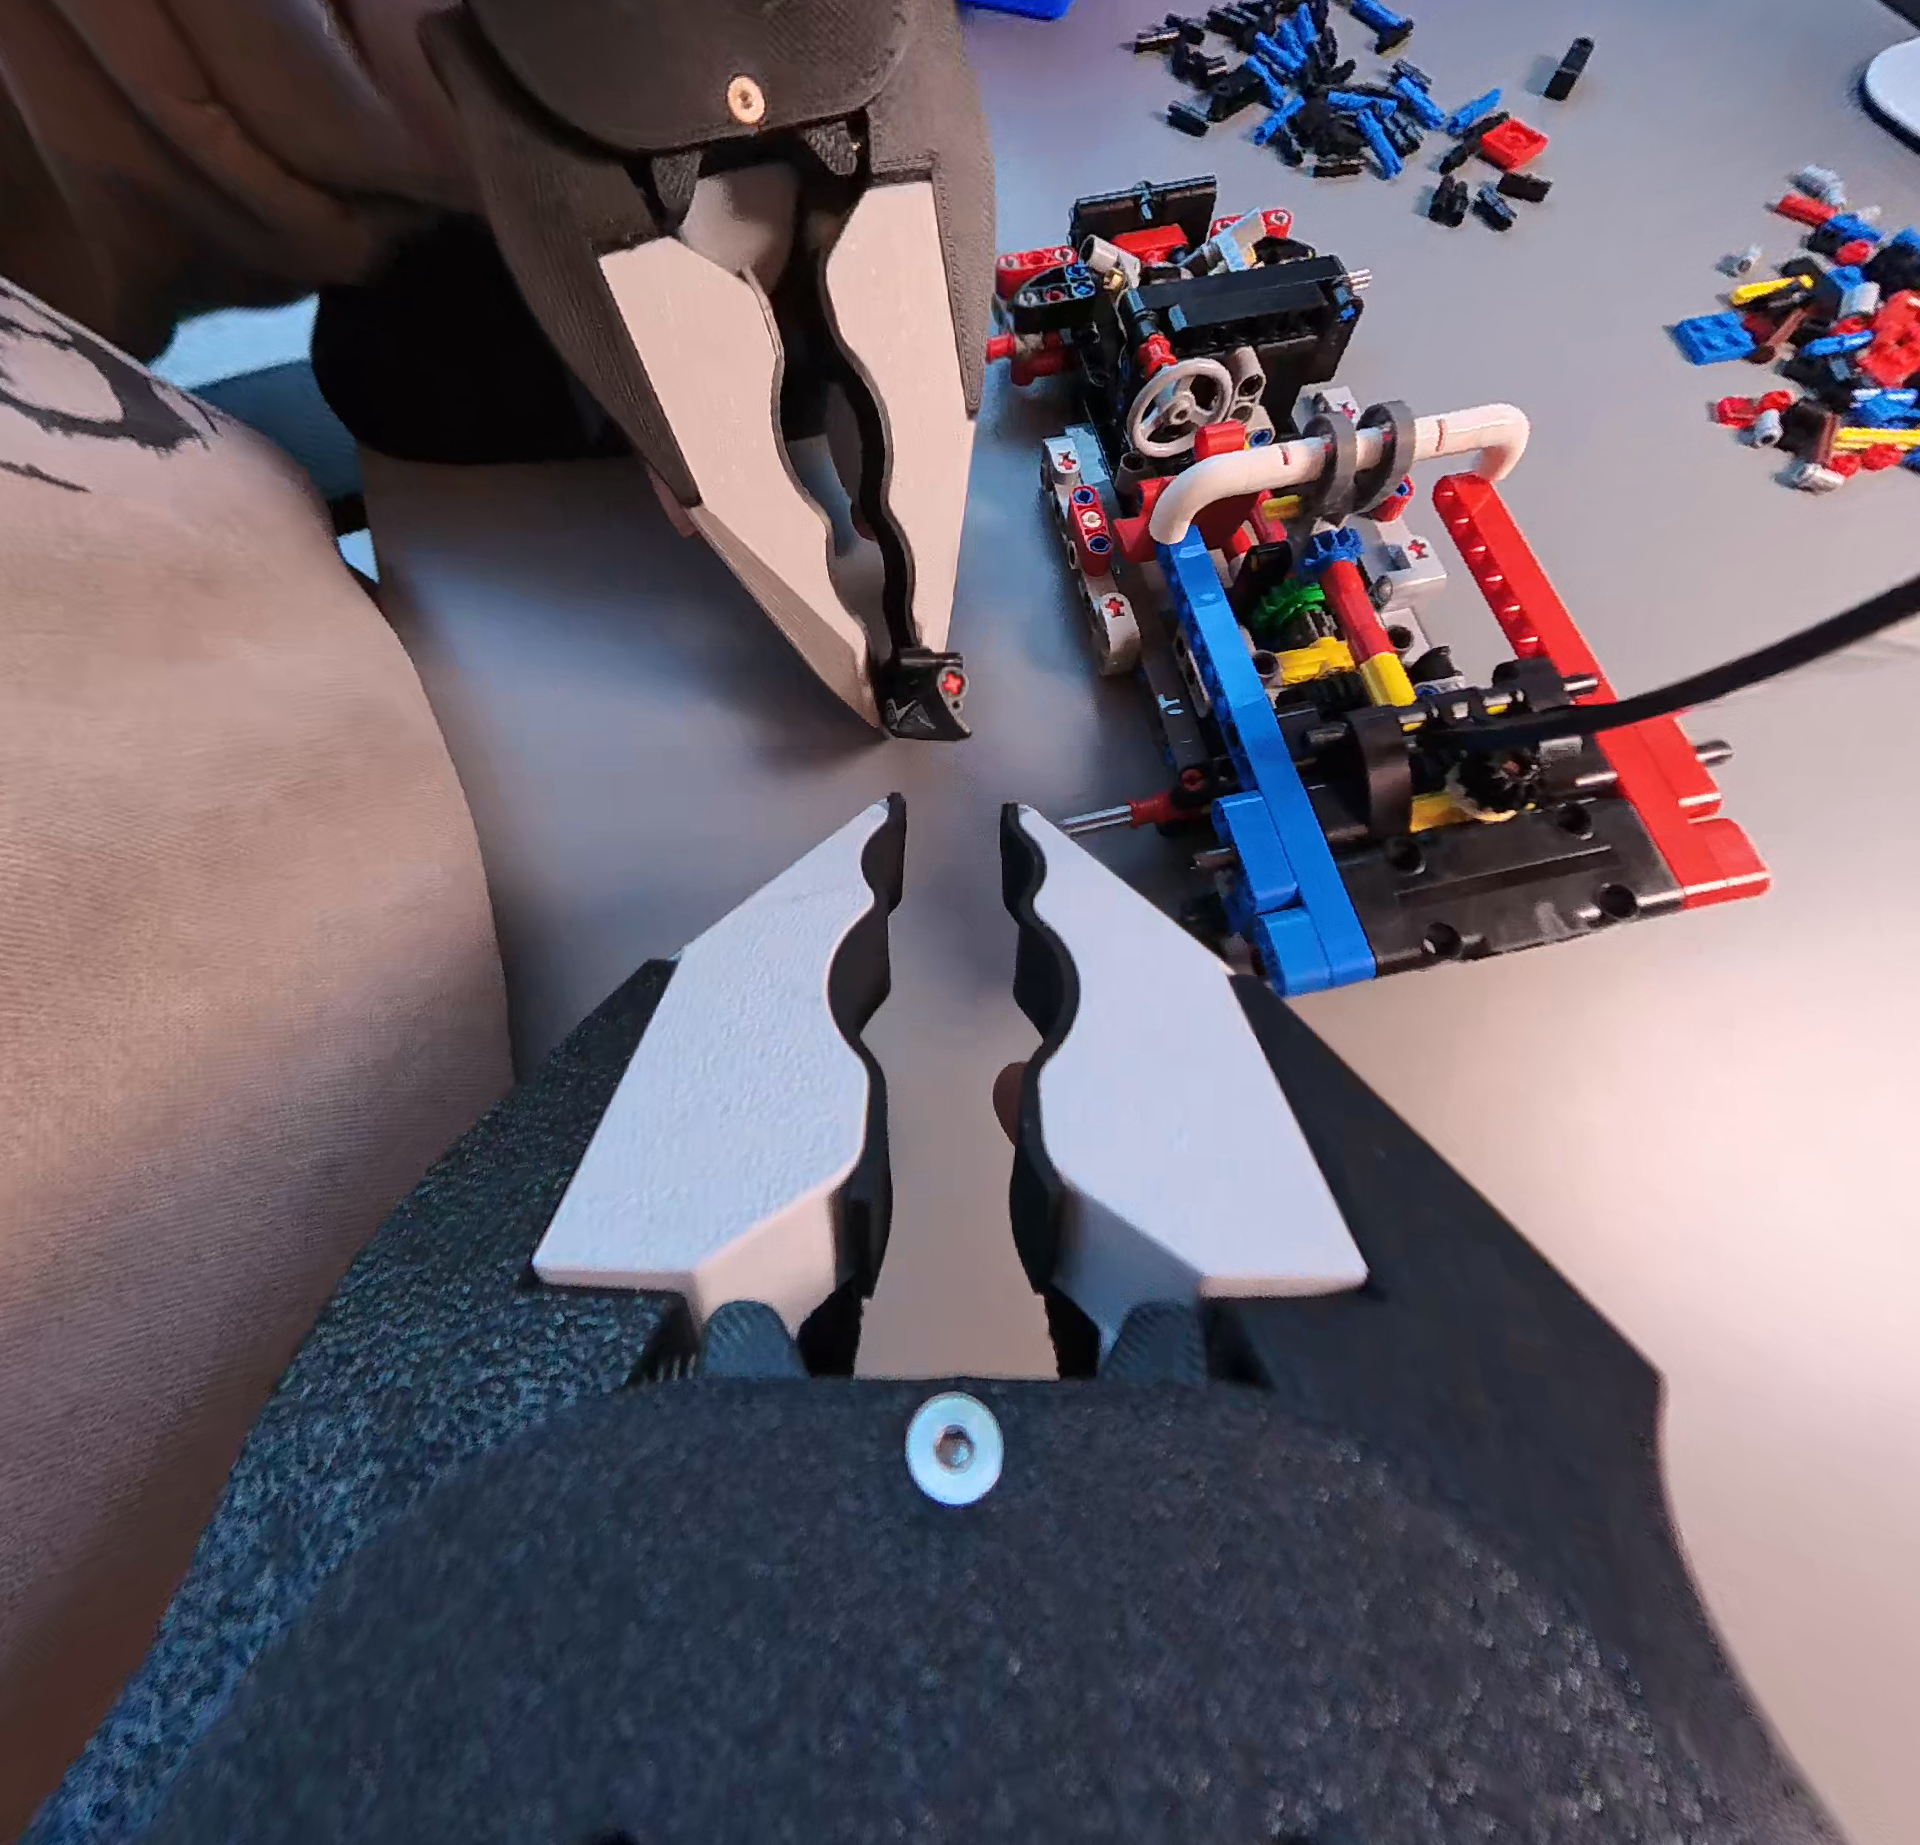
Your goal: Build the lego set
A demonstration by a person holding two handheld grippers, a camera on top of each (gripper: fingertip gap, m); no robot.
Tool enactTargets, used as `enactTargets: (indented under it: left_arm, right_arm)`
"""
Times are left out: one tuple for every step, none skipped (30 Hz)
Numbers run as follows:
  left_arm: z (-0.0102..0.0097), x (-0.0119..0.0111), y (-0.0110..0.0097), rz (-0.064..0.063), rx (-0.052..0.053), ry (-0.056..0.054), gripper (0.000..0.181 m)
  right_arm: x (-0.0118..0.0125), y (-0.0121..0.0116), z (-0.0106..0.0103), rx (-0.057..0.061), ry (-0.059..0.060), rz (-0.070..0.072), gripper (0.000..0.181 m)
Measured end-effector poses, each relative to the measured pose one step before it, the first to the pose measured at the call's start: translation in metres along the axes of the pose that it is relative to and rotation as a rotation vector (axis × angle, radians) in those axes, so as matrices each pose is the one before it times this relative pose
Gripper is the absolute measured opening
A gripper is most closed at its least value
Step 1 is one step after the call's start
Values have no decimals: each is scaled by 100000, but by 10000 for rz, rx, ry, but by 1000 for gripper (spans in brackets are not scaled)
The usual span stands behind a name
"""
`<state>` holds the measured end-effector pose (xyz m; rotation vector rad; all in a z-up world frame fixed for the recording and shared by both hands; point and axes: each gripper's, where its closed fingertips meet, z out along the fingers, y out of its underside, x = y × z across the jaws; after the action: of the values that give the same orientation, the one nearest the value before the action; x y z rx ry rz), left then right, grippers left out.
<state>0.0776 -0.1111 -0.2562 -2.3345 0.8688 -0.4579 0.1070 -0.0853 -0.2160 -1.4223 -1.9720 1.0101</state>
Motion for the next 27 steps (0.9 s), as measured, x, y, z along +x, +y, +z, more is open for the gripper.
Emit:
enactTargets:
  left_arm:
    - [-351, 16, -300, -31, 370, -105, 5]
    - [-505, 73, -615, -57, 583, -80, 5]
    - [-610, 259, -985, -133, 799, 28, 5]
    - [-636, 459, -1392, -114, 1039, 131, 5]
    - [-546, 722, -1501, -80, 1061, 265, 5]
    - [-371, 794, -1408, -51, 942, 327, 5]
    - [-208, 608, -1324, -14, 857, 224, 5]
    - [-112, 363, -1076, -27, 682, 129, 5]
    - [-55, 194, -809, -53, 493, 116, 5]
    - [-6, 280, -620, -114, 363, 235, 5]
    - [60, 233, -478, -144, 266, 213, 5]
    - [96, 90, -288, -42, 175, 87, 5]
    - [123, 180, -207, 46, 145, 126, 5]
    - [95, 192, -188, 36, 125, 127, 5]
    - [113, 124, -200, 31, 139, 84, 5]
    - [105, 162, -159, 59, 122, 107, 5]
    - [139, 98, -43, 76, 28, 78, 5]
    - [131, -30, 1, 84, -12, -4, 5]
    - [102, 12, -54, 24, 24, 52, 5]
    - [96, 164, -109, -7, 49, 146, 5]
    - [80, 124, -105, 44, 50, 90, 5]
    - [43, -39, -79, 85, 28, -30, 5]
    - [15, -116, 9, 31, -32, -47, 5]
    - [-4, -127, 108, -64, -87, -30, 5]
    - [-46, -174, 149, -93, -112, -65, 7]
    - [-188, -321, 111, -47, -139, -129, 14]
    - [-374, -438, 92, 7, -213, -170, 23]
  right_arm:
    - [-180, -182, -55, 173, -35, 313, 17]
    - [-175, -367, -90, 324, -34, 327, 19]
    - [-240, -612, -136, 512, -81, 316, 22]
    - [-334, -737, -141, 635, -156, 305, 24]
    - [-284, -814, -131, 693, -149, 311, 24]
    - [-225, -847, -103, 701, -139, 290, 24]
    - [-389, -888, -115, 671, -255, 205, 24]
    - [-675, -859, -140, 591, -420, 61, 22]
    - [-677, -795, -174, 498, -422, -52, 17]
    - [-499, -545, -154, 281, -306, -126, 13]
    - [-297, -455, -168, 184, -170, -151, 9]
    - [-197, -467, -195, 170, -84, -164, 4]
    - [-213, -278, -156, 24, -98, -166, 2]
    - [-151, -163, -161, -86, -107, -126, 2]
    - [-67, -181, -144, -91, -91, -35, 2]
    - [-119, -212, -126, -60, -144, 1, 2]
    - [-131, -199, -88, -81, -169, -9, 8]
    - [16, -162, -54, -123, -65, -40, 11]
    - [98, -202, -49, -70, 0, -112, 10]
    - [-8, -271, -26, 15, -33, -143, 7]
    - [-22, -287, 23, 43, -36, -98, 4]
    - [27, -94, 60, -47, -23, -92, 4]
    - [98, 14, 22, -115, -12, -107, 4]
    - [119, 138, -23, -206, -35, -92, 4]
    - [119, 228, -67, -317, -57, -64, 0]
    - [122, 200, -152, -358, -60, -115, 0]
    - [314, 242, -237, -469, 89, -223, 0]
